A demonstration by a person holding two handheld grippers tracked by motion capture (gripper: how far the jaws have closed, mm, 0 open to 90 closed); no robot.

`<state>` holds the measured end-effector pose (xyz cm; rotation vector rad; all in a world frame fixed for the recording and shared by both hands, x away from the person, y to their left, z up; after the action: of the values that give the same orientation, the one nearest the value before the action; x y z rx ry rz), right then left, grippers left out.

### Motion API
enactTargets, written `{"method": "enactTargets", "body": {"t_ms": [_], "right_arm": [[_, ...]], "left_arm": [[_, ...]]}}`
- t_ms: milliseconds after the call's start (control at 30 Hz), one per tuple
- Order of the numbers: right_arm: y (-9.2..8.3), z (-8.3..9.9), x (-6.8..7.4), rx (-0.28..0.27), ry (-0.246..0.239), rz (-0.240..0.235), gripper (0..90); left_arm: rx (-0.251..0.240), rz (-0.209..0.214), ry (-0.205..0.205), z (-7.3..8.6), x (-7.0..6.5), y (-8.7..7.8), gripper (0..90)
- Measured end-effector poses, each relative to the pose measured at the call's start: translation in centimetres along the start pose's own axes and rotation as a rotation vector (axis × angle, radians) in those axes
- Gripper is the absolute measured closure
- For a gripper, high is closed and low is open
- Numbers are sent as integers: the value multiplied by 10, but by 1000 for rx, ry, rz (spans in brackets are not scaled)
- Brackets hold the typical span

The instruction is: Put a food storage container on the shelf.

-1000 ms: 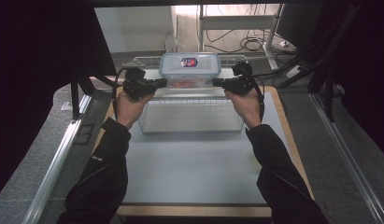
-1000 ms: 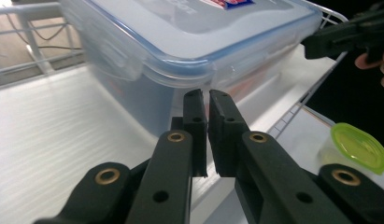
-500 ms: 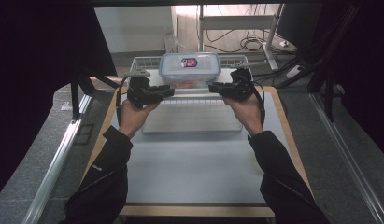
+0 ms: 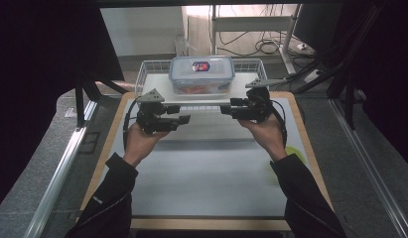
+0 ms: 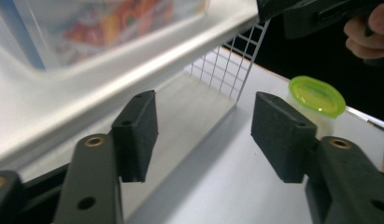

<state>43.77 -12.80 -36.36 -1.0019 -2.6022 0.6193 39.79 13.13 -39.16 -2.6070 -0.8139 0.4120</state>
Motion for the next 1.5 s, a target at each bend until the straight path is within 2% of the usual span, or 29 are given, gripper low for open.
{"method": "enactTargets", "body": {"t_ms": [167,300,333,433,467,633,867,933,1067,1200,1233,1267,1500], "right_arm": [[-6,11,4,1,-13,2,385],[-9,24,9,7,-33,2,317],[-10,31,12,13,-46,7,280],[-11,37,14,16,-66,13,258],[-12,43,17,16,-80,17,237],[-15,55,21,15,-99,19,201],[-20,78,20,11,-87,13,142],[-21,87,18,18,-80,19,116],[-23,94,19,25,-77,19,96],[-25,104,21,30,-74,12,81],[-26,107,21,32,-77,16,81],[-27,113,22,41,-84,23,80],[-33,128,23,53,-74,28,85]], "left_arm": [[5,-7,-2,14,-11,-4,323],[28,-19,27,24,-21,-6,270],[43,-24,48,28,-27,-7,260],[54,-29,62,33,-33,-7,244],[58,-31,61,36,-35,-7,202],[63,-28,53,49,-42,-9,163],[71,-37,35,71,-47,-9,106],[66,-36,8,81,-48,-6,88],[58,-32,2,87,-50,-4,68],[66,-49,40,95,-56,-5,47],[79,-51,59,98,-58,-5,42],[101,-69,95,104,-61,-6,26],[111,-68,105,123,-62,-5,20]]}}
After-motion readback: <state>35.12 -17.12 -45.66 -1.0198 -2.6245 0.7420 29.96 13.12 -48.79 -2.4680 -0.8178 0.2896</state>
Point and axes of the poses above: each handheld gripper's, and its own axes: y roughly forward along the jaws, z roughly out of its underside, x roughly to its left, the point moved 4 cm from there along y, roughly forward along the jaws, and after that the axes turned 5 degrees about z, right-handed, at the moved point
